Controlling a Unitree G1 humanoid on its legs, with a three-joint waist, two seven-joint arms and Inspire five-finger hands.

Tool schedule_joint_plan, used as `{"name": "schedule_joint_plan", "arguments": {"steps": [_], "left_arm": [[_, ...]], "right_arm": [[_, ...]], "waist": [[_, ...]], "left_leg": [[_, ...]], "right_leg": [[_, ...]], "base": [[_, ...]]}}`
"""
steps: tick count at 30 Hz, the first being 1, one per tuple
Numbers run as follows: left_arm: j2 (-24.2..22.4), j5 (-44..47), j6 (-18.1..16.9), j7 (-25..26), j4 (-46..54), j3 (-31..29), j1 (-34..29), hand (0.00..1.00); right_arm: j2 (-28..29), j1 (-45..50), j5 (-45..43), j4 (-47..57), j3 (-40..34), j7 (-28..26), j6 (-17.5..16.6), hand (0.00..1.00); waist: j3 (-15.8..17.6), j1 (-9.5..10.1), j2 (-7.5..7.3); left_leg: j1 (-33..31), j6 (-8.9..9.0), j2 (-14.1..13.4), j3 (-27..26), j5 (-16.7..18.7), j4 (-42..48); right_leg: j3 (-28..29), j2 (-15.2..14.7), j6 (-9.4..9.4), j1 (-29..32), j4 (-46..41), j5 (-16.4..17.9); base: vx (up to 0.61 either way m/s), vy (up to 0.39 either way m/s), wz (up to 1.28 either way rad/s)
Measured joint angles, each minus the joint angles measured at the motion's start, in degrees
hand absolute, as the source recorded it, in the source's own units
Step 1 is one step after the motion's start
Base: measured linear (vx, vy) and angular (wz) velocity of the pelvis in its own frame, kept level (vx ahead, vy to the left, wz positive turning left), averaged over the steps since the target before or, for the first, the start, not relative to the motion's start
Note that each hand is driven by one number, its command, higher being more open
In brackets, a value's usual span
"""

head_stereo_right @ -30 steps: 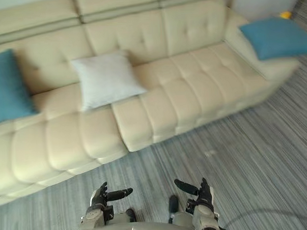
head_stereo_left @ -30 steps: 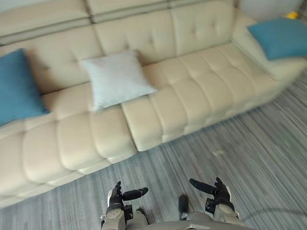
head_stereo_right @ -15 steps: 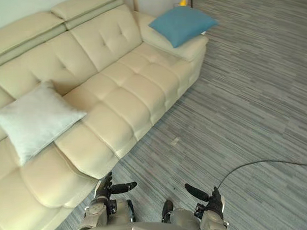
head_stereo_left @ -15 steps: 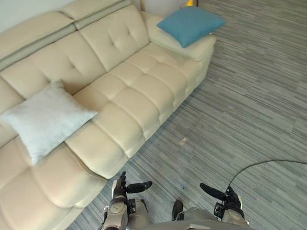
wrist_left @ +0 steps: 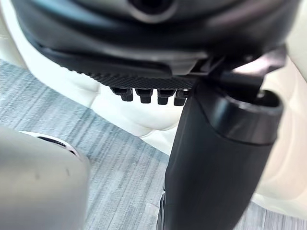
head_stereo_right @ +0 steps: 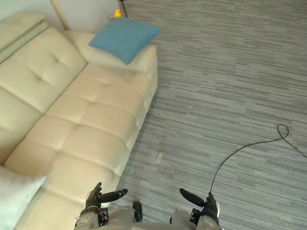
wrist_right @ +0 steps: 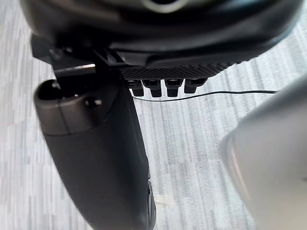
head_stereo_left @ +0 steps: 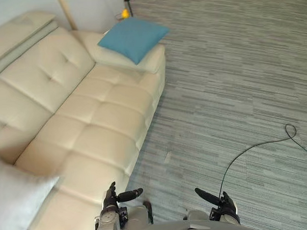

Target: Pick up cushions and gather them together orderly.

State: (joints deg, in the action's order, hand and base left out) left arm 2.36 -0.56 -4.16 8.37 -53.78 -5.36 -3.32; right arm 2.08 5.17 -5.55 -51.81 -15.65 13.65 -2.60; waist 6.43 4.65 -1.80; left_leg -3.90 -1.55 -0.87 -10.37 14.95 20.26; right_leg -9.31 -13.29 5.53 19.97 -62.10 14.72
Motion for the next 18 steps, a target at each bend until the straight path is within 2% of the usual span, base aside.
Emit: {"name": "schedule_joint_plan", "arguments": {"steps": [2,3,4,5,6,7,8,9,10,11,12,13,14,15,16,17,18], "left_arm": [[0.0,0.0,0.1,0.0,-0.4,0.5,0.2,1.00],[0.0,0.0,0.1,0.0,-0.4,0.5,0.2,1.00],[0.0,0.0,0.5,0.0,-0.9,0.6,0.4,1.00],[0.1,0.0,0.5,0.0,-1.6,0.6,0.5,1.00],[0.2,0.0,0.6,0.0,-2.0,0.7,0.6,1.00],[1.2,0.0,0.6,0.1,-2.8,2.1,1.2,1.00],[1.9,-0.1,0.6,0.0,-3.8,2.9,1.6,1.00],[1.1,-0.1,0.7,-0.2,-5.1,4.4,3.0,1.00],[0.9,-0.2,0.7,-0.3,-5.2,4.4,3.2,1.00],[0.1,-0.3,0.7,-0.2,-5.6,4.3,3.6,1.00],[-0.7,-0.5,0.7,-0.2,-6.0,4.1,4.0,1.00],[-1.0,-0.8,0.6,-0.4,-5.9,3.9,4.1,1.00],[-1.0,-1.3,0.6,-0.6,-5.2,3.8,4.2,1.00],[-1.1,-1.3,0.5,-0.7,-3.7,2.9,4.2,1.00],[-1.2,-1.3,0.4,-0.8,-3.1,2.2,4.2,1.00],[-1.1,-1.3,0.4,-0.8,-1.4,1.8,4.3,1.00],[-1.1,-1.3,0.3,-0.8,-0.5,1.8,4.3,1.00]], "right_arm": [[0.1,-0.9,1.1,0.1,0.2,0.0,-0.1,1.00],[0.1,-0.9,1.1,0.1,0.2,0.0,-0.1,1.00],[-0.1,-2.5,1.7,-0.8,0.2,0.1,-0.1,1.00],[-0.3,-3.2,1.9,-1.0,0.2,0.1,-0.1,1.00],[-0.4,-3.6,2.1,-1.4,0.3,0.1,-0.1,1.00],[-0.6,-3.9,2.1,-2.1,0.6,0.1,-0.1,1.00],[-1.2,-4.1,2.1,-2.8,0.7,0.0,-0.1,1.00],[-3.1,-5.7,2.1,-4.4,0.5,0.0,0.0,1.00],[-3.3,-5.9,2.1,-4.6,0.3,0.1,0.0,1.00],[-3.8,-5.8,2.1,-5.4,-0.8,0.1,-0.1,1.00],[-3.9,-5.3,2.1,-5.6,-1.8,0.3,0.0,1.00],[-4.0,-4.3,2.1,-5.7,-2.0,0.3,0.1,1.00],[-3.5,-3.5,1.8,-5.3,-1.6,0.4,0.3,1.00],[-3.3,-3.1,1.8,-5.1,-0.9,0.6,0.1,1.00],[-3.0,-3.1,1.7,-5.0,-0.9,0.7,0.0,1.00],[-2.5,-2.9,1.5,-5.0,-0.9,0.7,0.1,1.00],[-2.3,-2.9,1.4,-5.0,-1.0,0.8,0.1,1.00]], "waist": [[0.4,-0.30,0.27],[0.4,-0.33,0.27],[1.3,-1.29,0.61],[1.4,-1.79,0.73],[1.6,-2.19,0.58],[2.1,-2.38,-0.41],[2.6,-2.43,-0.32],[3.3,-1.95,2.12],[3.4,-2.07,2.32],[3.4,-2.41,2.95],[4.0,-2.48,3.94],[4.2,-2.71,4.28],[4.3,-2.75,4.18],[4.7,-2.42,4.10],[4.9,-2.28,3.91],[5.2,-1.98,3.27],[5.4,-1.70,3.00]], "left_leg": [[4.1,0.87,-1.4,-0.4,1.2,-2.2],[4.2,0.89,-1.5,-0.4,1.2,-2.3],[8.6,1.21,-2.9,-1.5,1.0,-5.9],[10.0,1.22,-3.5,-1.7,1.0,-7.2],[11.1,1.23,-3.8,-1.7,1.0,-8.1],[12.8,2.06,-3.5,-1.3,1.3,-8.8],[13.8,2.87,-3.6,-0.6,1.7,-9.0],[13.3,3.08,-5.2,2.4,0.9,-8.5],[13.2,3.28,-5.2,3.4,0.2,-8.3],[12.9,5.48,-6.0,4.7,-1.5,-5.5],[12.1,6.81,-7.4,5.4,-2.4,-0.4],[9.6,7.41,-8.6,6.5,-3.8,7.1],[4.2,8.88,-10.0,8.1,-5.9,19.4],[-1.4,8.98,-11.4,8.2,-4.2,30.6],[-4.3,8.75,-11.5,7.9,-3.4,34.6],[-9.7,7.59,-11.1,7.4,-2.0,37.2],[-12.1,6.67,-10.7,6.3,-1.4,35.7]], "right_leg": [[-8.0,-1.5,-2.26,1.5,3.2,1.5],[-8.2,-1.6,-2.34,1.5,3.4,1.5],[-13.9,-1.5,-2.72,2.4,11.2,1.7],[-15.4,-0.9,-2.92,3.7,16.3,1.4],[-15.4,0.1,-3.21,4.8,21.2,0.5],[-13.9,1.7,-4.10,4.9,30.9,-5.7],[-13.6,2.8,-11.32,3.9,31.6,-8.7],[-12.9,5.5,-11.98,3.3,31.7,-7.1],[-12.9,5.6,-12.07,3.3,31.5,-6.4],[-13.2,6.4,-12.34,2.0,31.6,-4.7],[-14.1,7.7,-12.38,-1.0,33.2,-3.9],[-14.8,8.7,-12.14,-4.0,35.3,-3.2],[-15.6,9.7,-11.96,-7.5,37.9,-2.8],[-15.9,10.8,-12.03,-10.8,40.2,-2.6],[-16.1,11.2,-12.07,-12.5,41.4,-2.4],[-16.5,11.8,-11.88,-16.1,44.1,-2.1],[-16.7,12.1,-11.42,-18.0,45.7,-2.2]], "base": [[0.42,-0.013,-0.09],[0.54,-0.109,-0.16],[0.57,-0.164,-0.20],[0.49,-0.172,-0.26],[0.50,-0.220,-0.19],[0.45,-0.212,-0.11],[0.64,-0.327,-0.31],[0.52,-0.270,-0.32],[0.55,-0.308,-0.33],[0.44,-0.248,0.02],[0.43,-0.244,0.19],[0.38,-0.227,0.34],[0.25,-0.164,0.29],[0.28,-0.181,0.19],[0.25,-0.158,0.14],[0.29,-0.159,0.15],[0.25,-0.105,0.12]]}}
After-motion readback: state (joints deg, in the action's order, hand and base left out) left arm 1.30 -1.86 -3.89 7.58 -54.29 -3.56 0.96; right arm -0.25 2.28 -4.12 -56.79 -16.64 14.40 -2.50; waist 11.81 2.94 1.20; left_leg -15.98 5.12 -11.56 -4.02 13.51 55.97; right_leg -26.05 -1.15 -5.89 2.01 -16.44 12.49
